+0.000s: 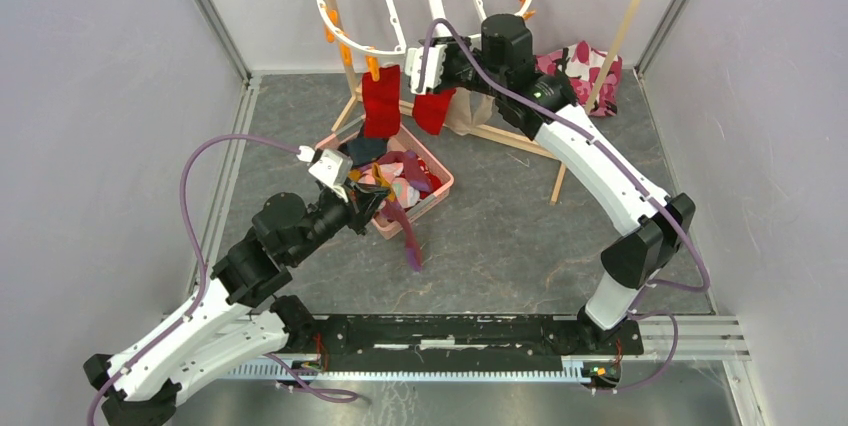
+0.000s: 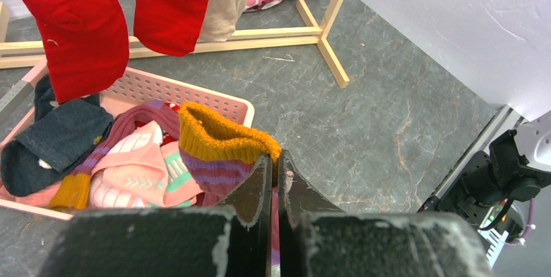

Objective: Clip the socks to the hanger
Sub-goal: Move the hanger to the center of the board.

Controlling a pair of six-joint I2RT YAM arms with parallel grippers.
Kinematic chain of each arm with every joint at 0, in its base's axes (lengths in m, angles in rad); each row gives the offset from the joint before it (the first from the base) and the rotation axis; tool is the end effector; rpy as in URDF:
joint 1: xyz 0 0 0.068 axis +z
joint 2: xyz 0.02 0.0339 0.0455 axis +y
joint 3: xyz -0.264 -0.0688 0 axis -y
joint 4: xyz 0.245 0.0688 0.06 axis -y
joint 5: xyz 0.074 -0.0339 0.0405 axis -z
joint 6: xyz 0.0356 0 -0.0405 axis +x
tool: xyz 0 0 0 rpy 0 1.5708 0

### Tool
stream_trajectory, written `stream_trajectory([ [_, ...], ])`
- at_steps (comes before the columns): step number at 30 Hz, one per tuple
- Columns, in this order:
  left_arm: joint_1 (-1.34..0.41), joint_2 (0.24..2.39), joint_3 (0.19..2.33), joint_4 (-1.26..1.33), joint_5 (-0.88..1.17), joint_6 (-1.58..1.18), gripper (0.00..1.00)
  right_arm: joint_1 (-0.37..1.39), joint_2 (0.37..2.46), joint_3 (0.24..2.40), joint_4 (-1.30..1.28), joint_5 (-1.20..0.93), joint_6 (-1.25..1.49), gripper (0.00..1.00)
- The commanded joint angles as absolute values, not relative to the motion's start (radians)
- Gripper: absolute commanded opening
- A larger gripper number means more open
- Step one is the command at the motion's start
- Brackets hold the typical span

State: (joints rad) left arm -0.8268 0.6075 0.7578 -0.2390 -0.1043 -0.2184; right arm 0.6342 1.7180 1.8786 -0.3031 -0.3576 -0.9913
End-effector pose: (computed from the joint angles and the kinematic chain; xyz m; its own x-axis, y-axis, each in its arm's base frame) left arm 0.1012 -0.1045 0.3505 -0.2019 -0.0988 -0.9744 0.6328 0.7462 -0.2068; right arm 0.3126 0.2454 0.4578 0.6353 -0.5057 -0.5836 -0.5525 0.2304 -0.8010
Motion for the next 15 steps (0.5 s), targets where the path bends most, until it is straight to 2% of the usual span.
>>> stream_trajectory([
  [1,-0.828,0.605,0.756,-0.219,-0.117,-0.216,0.02,0.599,1.672,1.851,-0.305,-0.372,-0.982,0.43],
  [4,-0.828,0.612,0.760,-0.217,-0.114,-0.215,0.02,0.576,1.667,1.839,-0.317,-0.393,-0.972,0.43],
  [9,-0.828,0.612,0.762,-0.216,-0.111,-0.221,0.02,0.531,1.641,1.821,-0.332,-0.421,-0.967,0.34],
  [15,-0.828,0.615,0.762,-0.211,-0.108,-0.222,0.02,0.445,1.590,1.779,-0.344,-0.456,-0.983,0.30],
])
